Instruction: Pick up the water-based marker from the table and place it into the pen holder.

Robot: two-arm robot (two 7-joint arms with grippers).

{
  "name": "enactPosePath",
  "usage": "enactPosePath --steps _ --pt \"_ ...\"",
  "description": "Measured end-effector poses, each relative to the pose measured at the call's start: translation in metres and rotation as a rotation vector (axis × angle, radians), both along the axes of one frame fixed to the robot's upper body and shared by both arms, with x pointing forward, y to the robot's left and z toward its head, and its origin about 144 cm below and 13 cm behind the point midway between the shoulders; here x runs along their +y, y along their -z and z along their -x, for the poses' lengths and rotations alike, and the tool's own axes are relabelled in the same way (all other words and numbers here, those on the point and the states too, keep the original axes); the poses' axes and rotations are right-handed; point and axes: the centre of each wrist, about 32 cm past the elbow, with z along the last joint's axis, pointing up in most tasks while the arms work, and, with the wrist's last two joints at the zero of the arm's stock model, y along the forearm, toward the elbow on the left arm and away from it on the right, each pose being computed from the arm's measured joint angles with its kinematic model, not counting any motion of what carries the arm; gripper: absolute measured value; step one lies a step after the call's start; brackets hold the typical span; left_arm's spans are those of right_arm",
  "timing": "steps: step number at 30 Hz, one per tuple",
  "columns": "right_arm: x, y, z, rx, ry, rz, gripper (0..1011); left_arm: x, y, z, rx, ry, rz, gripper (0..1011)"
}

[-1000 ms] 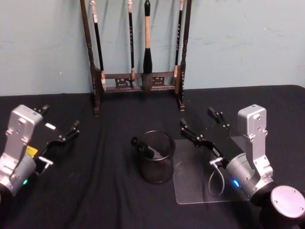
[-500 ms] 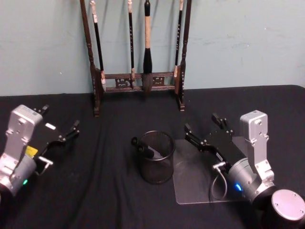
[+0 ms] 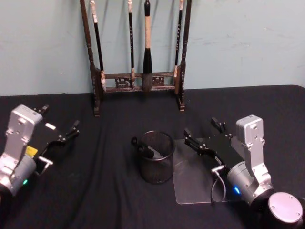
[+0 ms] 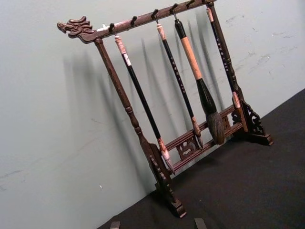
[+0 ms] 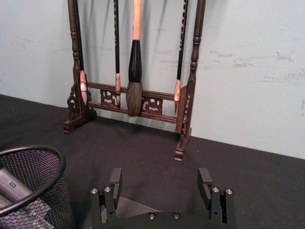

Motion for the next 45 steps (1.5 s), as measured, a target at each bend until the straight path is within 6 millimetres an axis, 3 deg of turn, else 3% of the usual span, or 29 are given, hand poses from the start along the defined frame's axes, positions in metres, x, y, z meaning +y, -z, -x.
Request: enactPosePath --steps 45 --pt "-0.0005 0.0038 -0.0009 0.004 0.009 0.007 1002 0.0 0.0 0.0 0.0 0.0 0.0 1009"
